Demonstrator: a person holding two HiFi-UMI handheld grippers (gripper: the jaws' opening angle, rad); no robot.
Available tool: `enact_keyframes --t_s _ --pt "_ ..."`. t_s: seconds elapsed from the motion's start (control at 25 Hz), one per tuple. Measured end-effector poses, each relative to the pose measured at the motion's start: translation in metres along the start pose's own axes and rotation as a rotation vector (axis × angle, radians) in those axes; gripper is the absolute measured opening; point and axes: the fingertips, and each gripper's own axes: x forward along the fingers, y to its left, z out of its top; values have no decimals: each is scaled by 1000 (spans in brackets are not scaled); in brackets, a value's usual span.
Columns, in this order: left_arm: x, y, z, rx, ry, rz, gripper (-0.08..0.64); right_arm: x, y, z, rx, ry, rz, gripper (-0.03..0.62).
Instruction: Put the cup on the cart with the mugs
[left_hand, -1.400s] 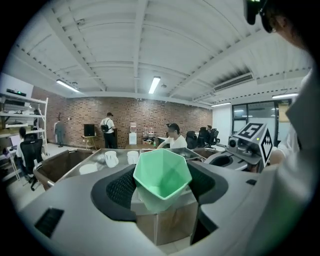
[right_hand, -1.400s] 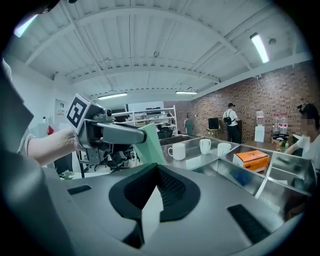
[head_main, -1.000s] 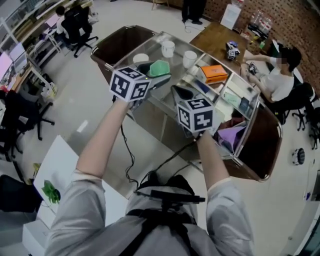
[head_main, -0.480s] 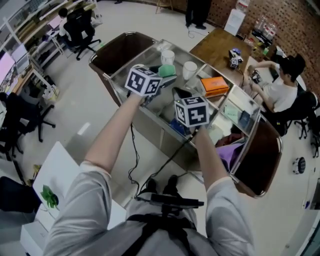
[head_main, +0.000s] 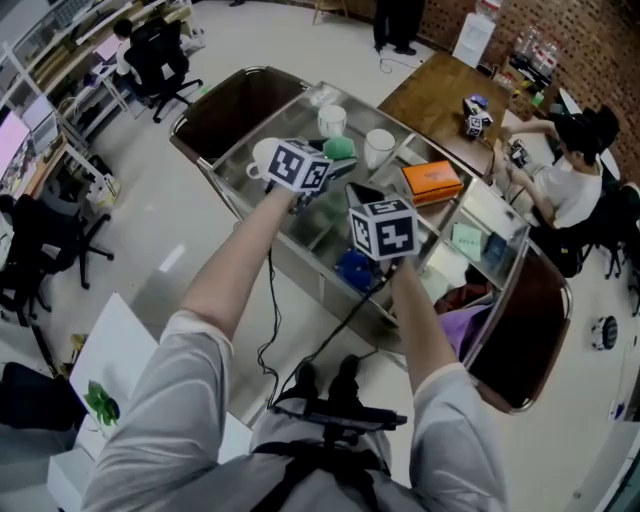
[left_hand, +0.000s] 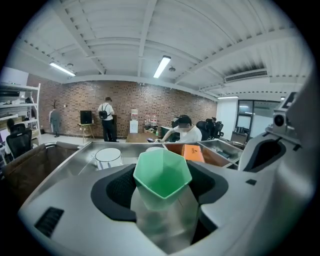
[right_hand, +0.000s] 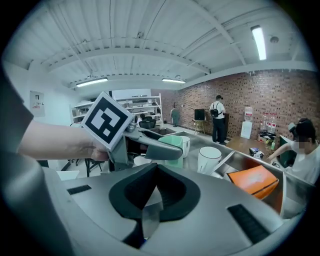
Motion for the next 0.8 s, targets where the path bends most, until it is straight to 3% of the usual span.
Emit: enact_keyframes --t_s 0.8 --pt "48 26 -46 -62 46 36 319 6 -13 -7 21 3 22 8"
